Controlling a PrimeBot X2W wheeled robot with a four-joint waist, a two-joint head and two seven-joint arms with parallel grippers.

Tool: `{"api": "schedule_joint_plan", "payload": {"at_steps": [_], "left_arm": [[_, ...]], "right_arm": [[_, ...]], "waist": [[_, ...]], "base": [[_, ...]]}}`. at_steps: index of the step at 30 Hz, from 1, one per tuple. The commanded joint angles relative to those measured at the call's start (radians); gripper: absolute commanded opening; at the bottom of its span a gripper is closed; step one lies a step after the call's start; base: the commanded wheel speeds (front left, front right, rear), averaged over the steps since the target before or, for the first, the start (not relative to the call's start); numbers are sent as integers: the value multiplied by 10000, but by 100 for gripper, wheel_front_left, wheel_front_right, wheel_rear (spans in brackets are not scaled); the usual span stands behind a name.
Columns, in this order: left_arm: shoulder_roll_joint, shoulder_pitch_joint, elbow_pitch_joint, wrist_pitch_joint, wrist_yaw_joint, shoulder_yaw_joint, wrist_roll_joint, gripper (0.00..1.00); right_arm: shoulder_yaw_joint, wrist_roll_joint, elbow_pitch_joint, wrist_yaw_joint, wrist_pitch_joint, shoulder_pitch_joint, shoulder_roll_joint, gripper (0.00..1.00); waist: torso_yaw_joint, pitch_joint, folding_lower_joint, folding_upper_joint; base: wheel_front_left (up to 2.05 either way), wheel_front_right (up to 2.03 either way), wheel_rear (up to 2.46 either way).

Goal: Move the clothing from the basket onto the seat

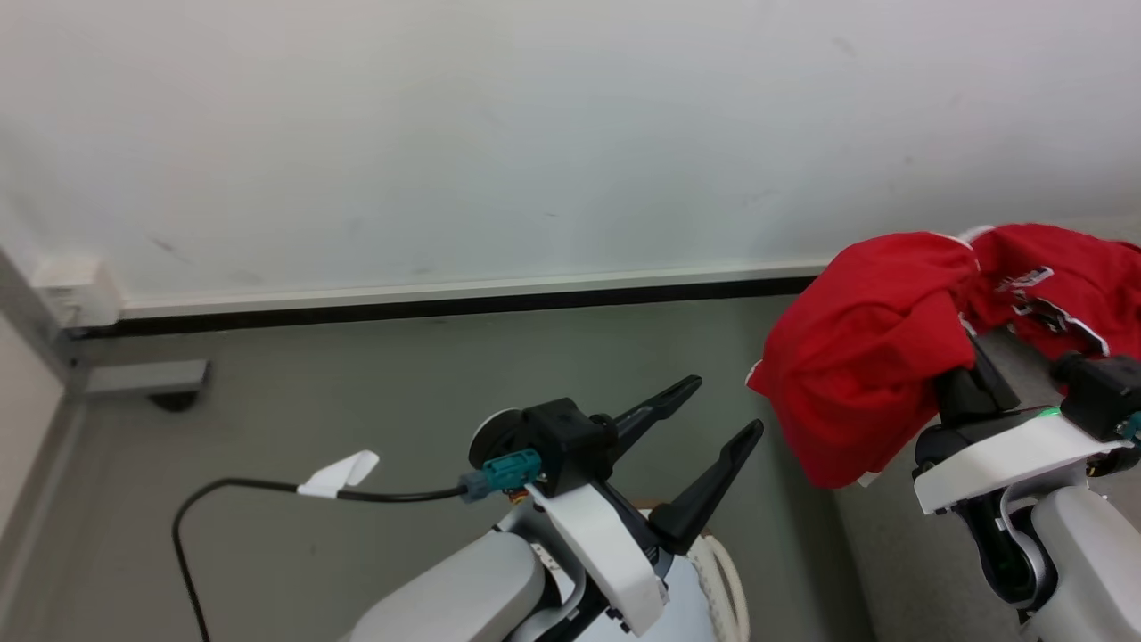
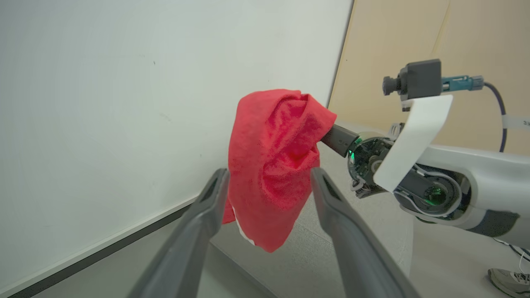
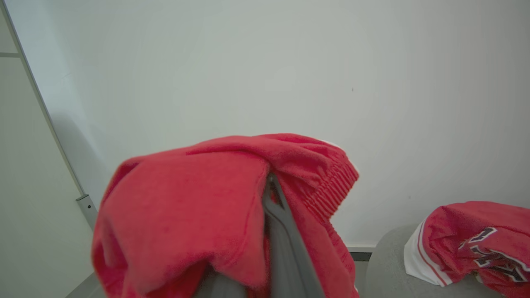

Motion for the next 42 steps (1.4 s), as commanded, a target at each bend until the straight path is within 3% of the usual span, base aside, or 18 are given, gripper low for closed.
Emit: {"api": "schedule_joint_plan", "payload": {"at_steps": [1,10,18,24,35,42], "left_arm": [[78,75,-55,-76,64,36,144,100],[296,81,-26,-400,206,297,827,100],[266,-34,73,-449,98,611,1291,100],[464,-578,-73,-378,-91,717,1479,100],[1489,-1554,-770,74,-66,1122,1704,100],[1648,-1726,-874,-54,-30,1343,1654,100]], "right_arm": [[-75,-120,-134,-21,2,184,-56,0],[-1181,-662,-1644,-21,1,1403,1,0],[-1966,-960,-2162,-21,1,1822,50,0],[-3024,-1008,-1574,-21,9,819,-406,0],[-4537,-1134,1705,-21,335,-2301,-1698,0],[-4136,-1504,4234,-22,2163,-3320,-2310,0]], "waist": [[-920,354,0,-1],[-2997,970,0,-1],[-3697,1488,0,-1],[-3193,2891,0,-1],[-1612,5740,0,-1],[-947,6307,0,-1]], "base": [[0,0,0],[0,0,0],[0,0,0],[0,0,0],[0,0,0],[0,0,0]]}}
